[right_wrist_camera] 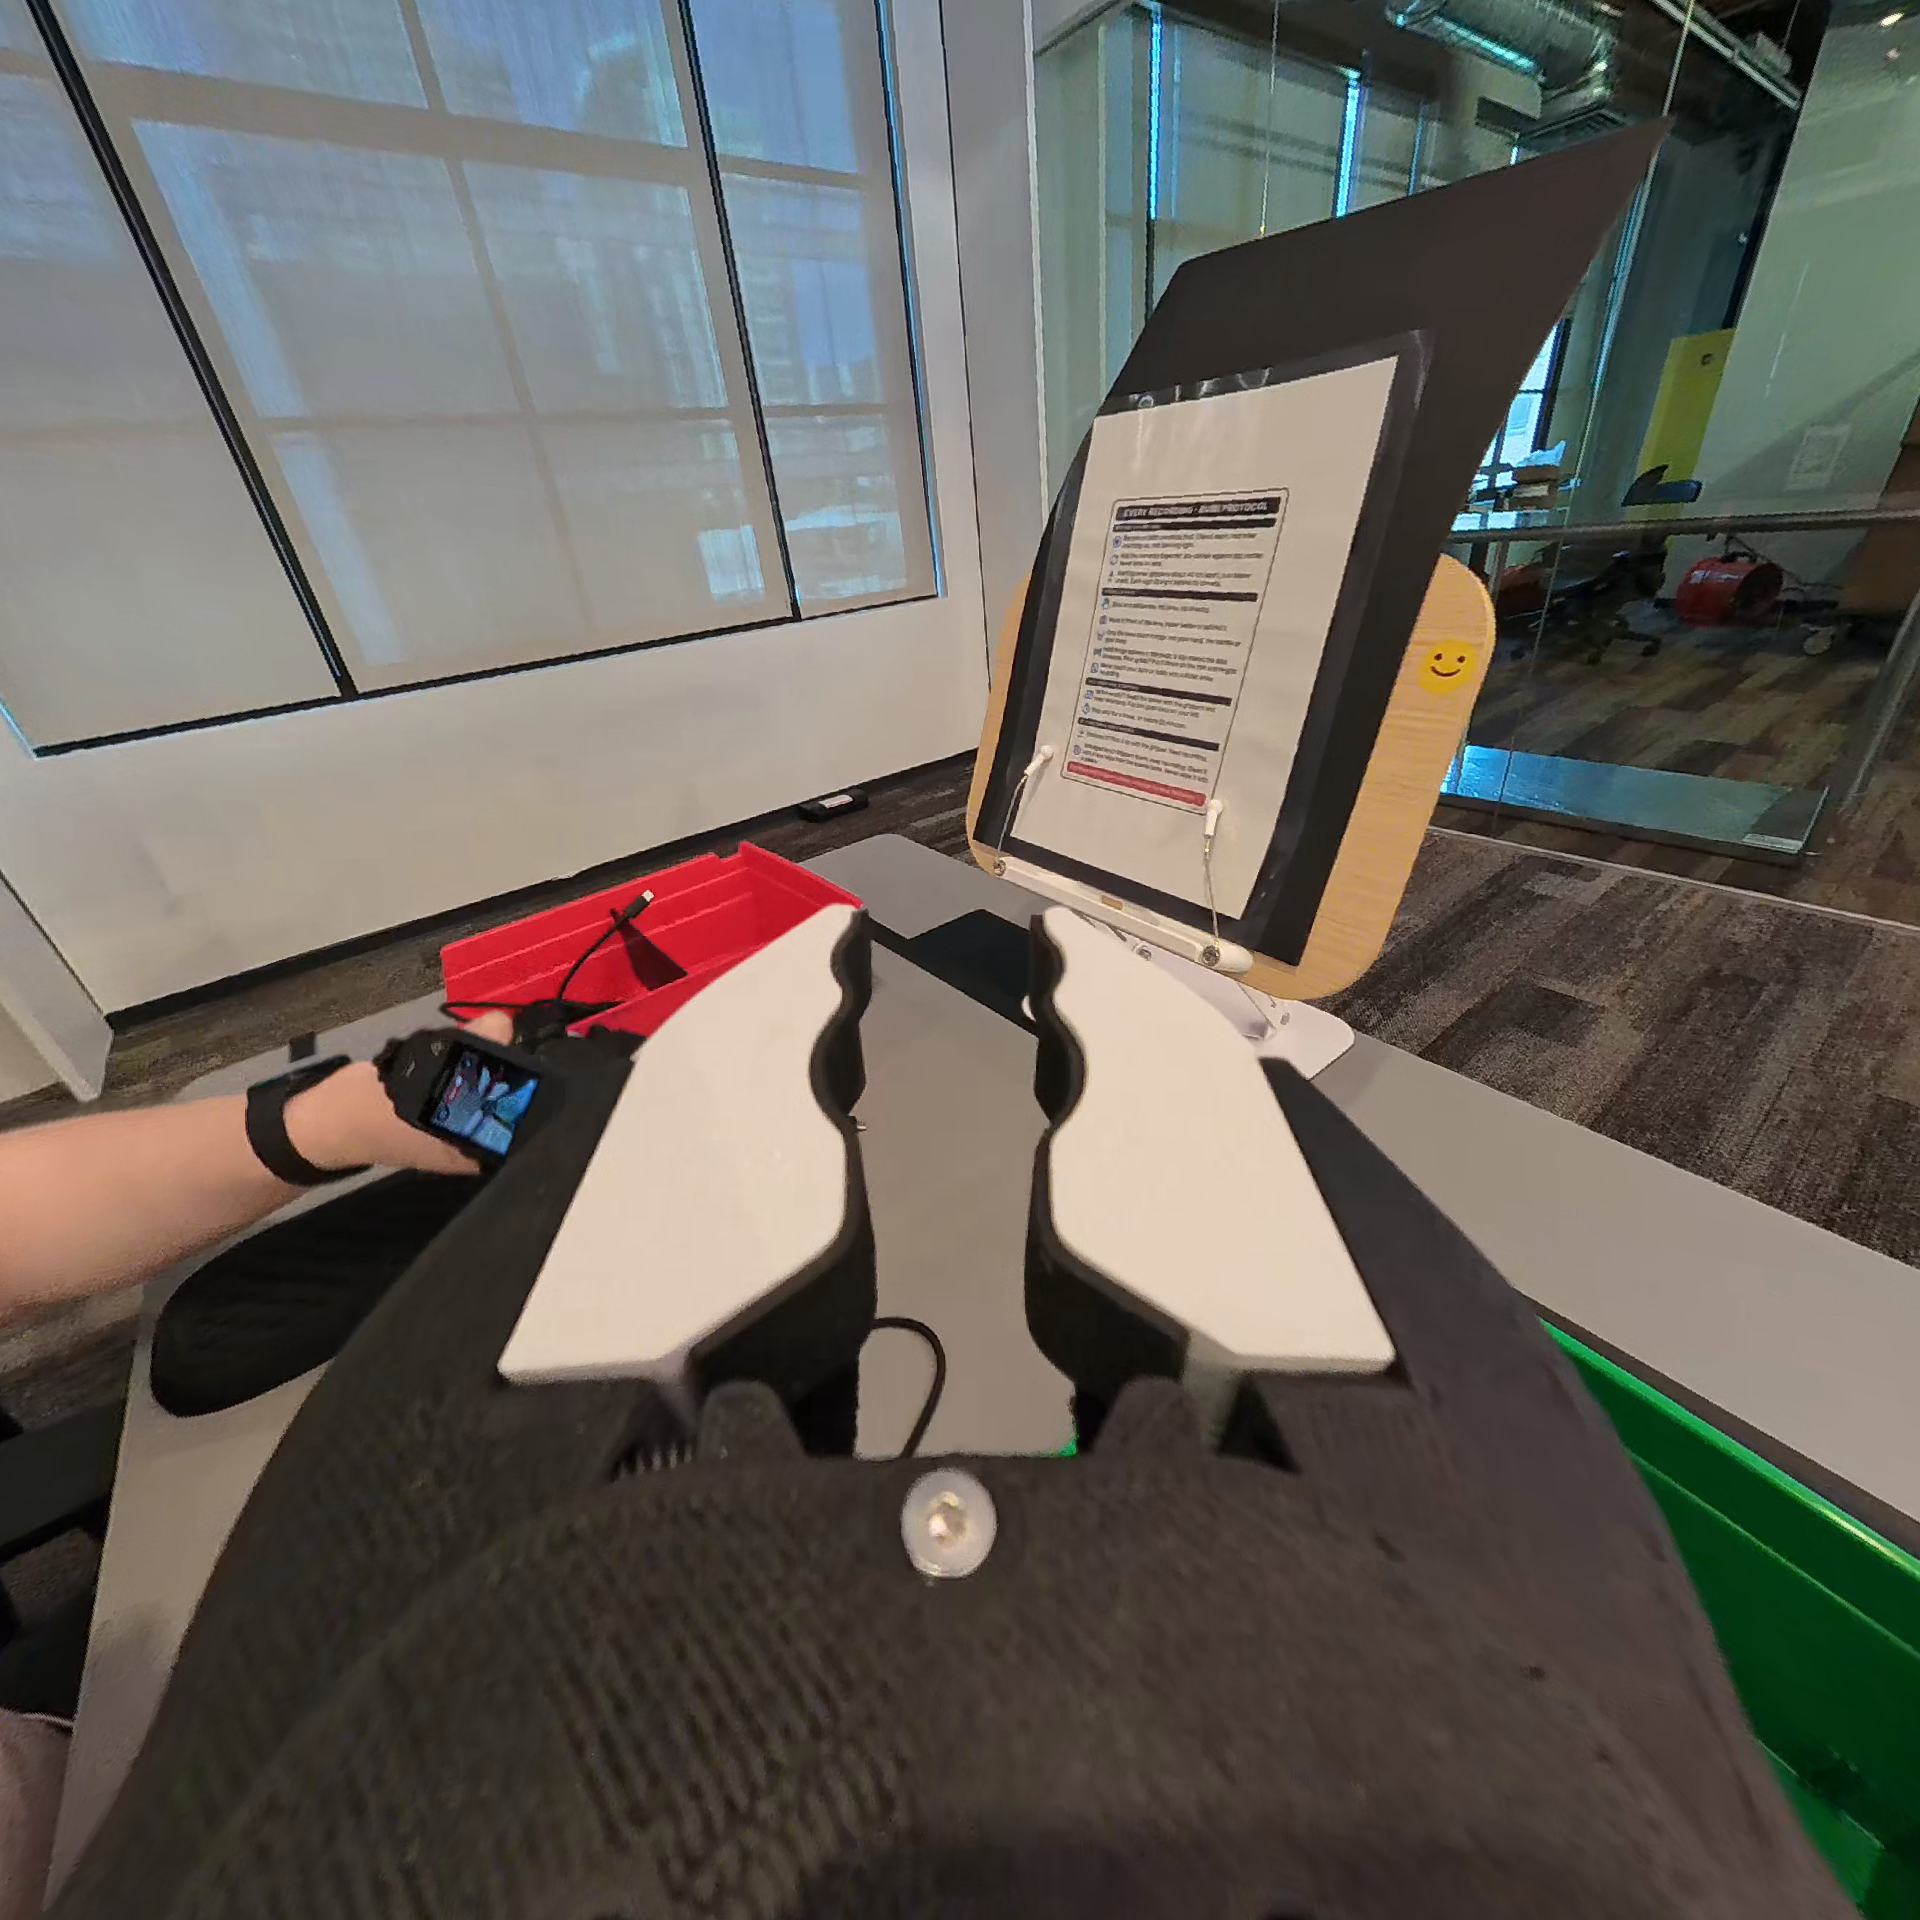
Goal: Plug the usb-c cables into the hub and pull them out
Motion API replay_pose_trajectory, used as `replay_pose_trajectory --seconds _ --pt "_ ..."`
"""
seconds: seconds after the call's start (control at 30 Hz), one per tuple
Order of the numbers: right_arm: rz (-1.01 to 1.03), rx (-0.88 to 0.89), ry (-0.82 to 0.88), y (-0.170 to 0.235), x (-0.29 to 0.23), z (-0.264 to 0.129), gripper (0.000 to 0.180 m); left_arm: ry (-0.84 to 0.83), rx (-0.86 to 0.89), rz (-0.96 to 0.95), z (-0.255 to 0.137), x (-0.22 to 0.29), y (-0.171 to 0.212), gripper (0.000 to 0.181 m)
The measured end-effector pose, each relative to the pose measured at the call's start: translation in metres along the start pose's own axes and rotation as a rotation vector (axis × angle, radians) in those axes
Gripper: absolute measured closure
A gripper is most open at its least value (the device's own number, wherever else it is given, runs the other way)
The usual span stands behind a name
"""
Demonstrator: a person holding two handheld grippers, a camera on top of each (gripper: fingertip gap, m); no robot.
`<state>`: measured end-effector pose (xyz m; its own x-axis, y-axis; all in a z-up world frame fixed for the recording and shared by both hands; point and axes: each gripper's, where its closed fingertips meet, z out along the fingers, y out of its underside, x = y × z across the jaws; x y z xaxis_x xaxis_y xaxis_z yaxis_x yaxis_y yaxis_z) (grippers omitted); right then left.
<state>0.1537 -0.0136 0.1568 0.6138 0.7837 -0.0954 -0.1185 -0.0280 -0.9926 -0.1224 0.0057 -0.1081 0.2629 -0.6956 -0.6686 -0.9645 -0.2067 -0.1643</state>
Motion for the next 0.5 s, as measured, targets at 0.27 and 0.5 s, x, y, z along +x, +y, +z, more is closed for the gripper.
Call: replay_pose_trajectory --seconds 0.27,0.5 --pt "0.013 0.003 -0.004 0.0 0.001 0.0 0.15 0.103 -0.022 -0.083 0.025 0.039 0.01 0.171" --pt "0.023 0.011 0.0 -0.001 0.003 -0.002 0.15 0.162 0.035 -0.221 0.023 0.042 0.003 0.158"
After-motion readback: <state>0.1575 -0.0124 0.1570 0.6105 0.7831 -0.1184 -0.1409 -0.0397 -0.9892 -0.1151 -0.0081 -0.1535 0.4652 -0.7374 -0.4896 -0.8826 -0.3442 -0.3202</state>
